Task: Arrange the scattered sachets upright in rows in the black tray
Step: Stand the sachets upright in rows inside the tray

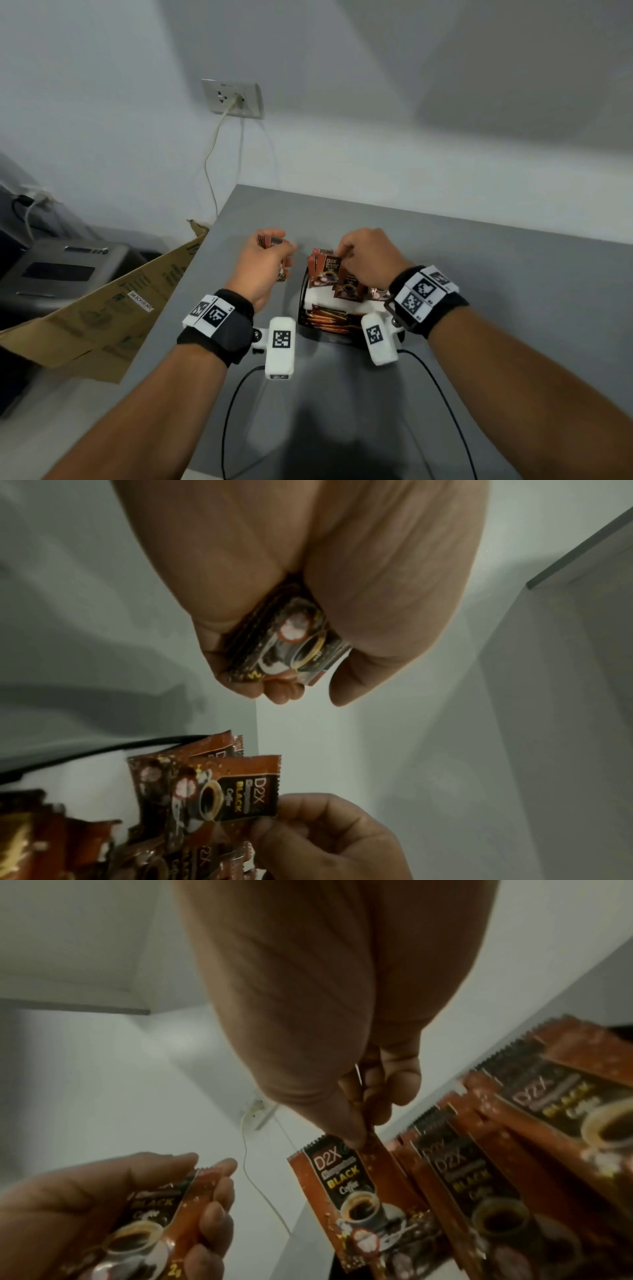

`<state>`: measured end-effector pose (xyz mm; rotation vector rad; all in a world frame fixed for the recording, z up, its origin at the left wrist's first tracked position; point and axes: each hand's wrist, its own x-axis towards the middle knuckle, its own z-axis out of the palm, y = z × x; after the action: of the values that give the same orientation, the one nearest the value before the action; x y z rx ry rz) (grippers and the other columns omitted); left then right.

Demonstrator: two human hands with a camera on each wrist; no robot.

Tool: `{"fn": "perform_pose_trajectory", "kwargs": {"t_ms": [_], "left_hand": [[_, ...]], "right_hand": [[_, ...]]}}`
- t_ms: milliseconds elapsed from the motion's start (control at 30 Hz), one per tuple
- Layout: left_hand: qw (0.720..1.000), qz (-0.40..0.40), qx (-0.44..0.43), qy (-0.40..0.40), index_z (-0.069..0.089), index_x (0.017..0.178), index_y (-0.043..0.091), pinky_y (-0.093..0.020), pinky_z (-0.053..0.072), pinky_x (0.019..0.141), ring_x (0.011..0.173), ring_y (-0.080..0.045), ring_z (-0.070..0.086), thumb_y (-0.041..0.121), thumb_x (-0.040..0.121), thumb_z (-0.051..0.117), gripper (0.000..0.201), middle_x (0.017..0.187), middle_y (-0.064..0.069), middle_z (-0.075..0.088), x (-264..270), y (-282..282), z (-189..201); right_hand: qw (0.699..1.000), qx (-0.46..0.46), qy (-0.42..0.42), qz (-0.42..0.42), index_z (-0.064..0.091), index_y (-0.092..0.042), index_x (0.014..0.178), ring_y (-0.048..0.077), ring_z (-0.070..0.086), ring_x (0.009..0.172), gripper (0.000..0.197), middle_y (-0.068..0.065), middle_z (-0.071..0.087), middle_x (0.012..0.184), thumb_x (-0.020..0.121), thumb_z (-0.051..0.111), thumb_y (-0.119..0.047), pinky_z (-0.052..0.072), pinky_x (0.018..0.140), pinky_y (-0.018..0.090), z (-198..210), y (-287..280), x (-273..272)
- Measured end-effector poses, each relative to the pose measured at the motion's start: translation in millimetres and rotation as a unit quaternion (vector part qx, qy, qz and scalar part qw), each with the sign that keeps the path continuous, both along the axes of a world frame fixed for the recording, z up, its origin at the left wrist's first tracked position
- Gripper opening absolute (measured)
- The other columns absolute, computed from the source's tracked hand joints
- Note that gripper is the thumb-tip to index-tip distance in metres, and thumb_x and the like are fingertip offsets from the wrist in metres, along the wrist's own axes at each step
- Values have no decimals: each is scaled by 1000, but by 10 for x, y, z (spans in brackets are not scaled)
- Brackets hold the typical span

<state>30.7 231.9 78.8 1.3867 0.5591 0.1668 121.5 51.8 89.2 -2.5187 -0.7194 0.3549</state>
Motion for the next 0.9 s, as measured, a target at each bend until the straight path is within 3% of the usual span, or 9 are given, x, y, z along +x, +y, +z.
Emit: {"fn": "perform_pose_trajectory", "kwargs": {"t_ms": [133,333,500,900], "left_hand": [[1000,-10,3,22,57,114,16,-35,48,69,78,-20,58,7,92,65,25,99,-9,61,-29,26,-89],[999,-28,3,44,57,114,15,-32,48,65,77,-19,59,6,93,64,24,96,-9,61,-42,51,-148],[998,-39,4,53,57,113,15,-34,49,68,78,-20,58,6,93,63,23,92,-8,61,-41,36,-159],[997,-48,-9,62,57,114,15,-34,48,68,76,-18,57,6,94,63,23,89,-7,60,-45,5,-176]], "right_hand": [[999,-29,6,19,75,-16,94,15,66,88,22,0,70,103,90,60,0,55,79,26,-187,140,16],[997,-70,-2,36,66,-26,80,17,65,84,24,1,67,98,89,63,-3,59,78,31,-322,248,87],[996,-82,-23,27,63,-21,76,20,64,82,21,3,66,94,90,62,-5,58,74,33,-374,284,132],[995,-85,-54,24,62,-9,93,23,61,86,3,8,62,99,94,59,-7,56,78,35,-390,298,128]]}}
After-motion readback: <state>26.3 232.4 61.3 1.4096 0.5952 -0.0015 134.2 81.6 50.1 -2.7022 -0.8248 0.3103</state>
